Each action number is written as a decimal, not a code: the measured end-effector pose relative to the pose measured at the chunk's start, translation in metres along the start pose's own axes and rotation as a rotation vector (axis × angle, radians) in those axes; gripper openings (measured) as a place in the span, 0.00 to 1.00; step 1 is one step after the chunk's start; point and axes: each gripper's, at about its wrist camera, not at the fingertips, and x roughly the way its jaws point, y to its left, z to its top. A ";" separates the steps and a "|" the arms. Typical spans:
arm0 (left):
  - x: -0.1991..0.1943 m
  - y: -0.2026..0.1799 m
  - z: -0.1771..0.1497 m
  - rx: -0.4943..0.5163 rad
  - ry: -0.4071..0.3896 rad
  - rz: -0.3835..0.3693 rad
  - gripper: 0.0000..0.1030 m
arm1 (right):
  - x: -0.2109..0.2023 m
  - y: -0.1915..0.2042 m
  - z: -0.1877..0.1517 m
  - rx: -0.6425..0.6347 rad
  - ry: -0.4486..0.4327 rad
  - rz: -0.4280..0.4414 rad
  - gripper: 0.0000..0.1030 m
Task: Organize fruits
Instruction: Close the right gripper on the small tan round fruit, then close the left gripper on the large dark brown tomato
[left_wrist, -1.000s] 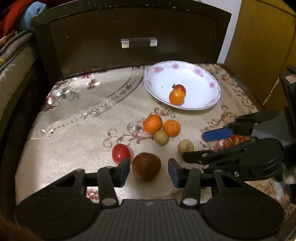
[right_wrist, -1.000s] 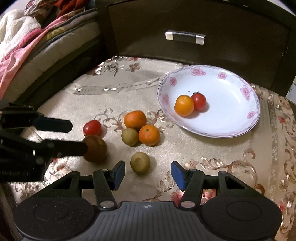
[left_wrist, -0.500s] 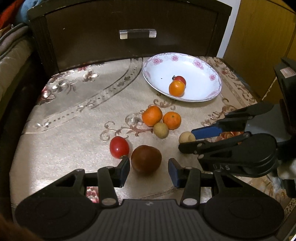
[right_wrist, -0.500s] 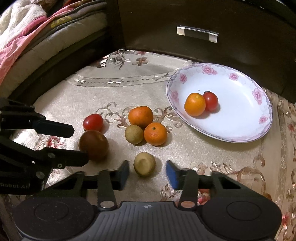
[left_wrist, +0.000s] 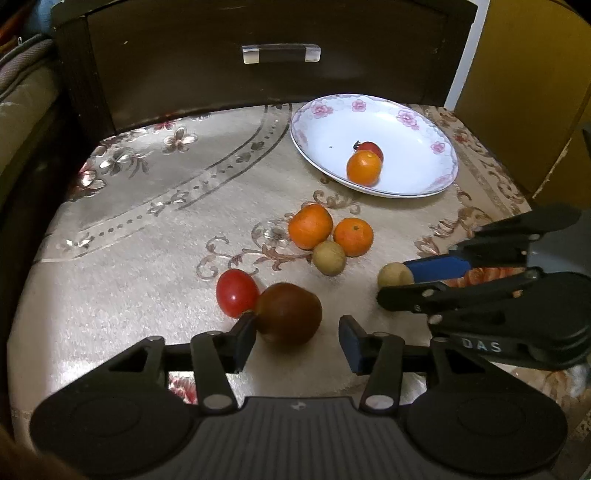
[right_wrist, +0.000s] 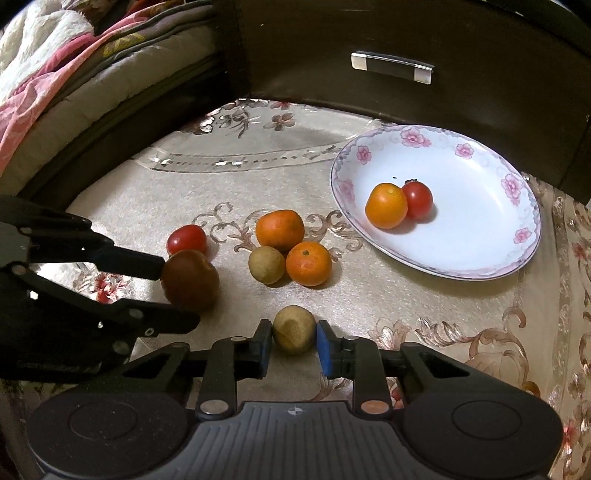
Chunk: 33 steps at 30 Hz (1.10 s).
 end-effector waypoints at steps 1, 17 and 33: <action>0.002 0.000 0.000 0.002 -0.001 0.005 0.56 | -0.001 0.000 0.000 0.004 -0.001 0.000 0.19; 0.014 -0.007 0.000 0.029 0.005 0.031 0.50 | -0.002 -0.003 -0.003 0.014 0.010 -0.002 0.19; 0.003 -0.019 -0.008 0.091 0.015 -0.024 0.48 | -0.012 -0.007 -0.015 0.009 0.013 -0.007 0.19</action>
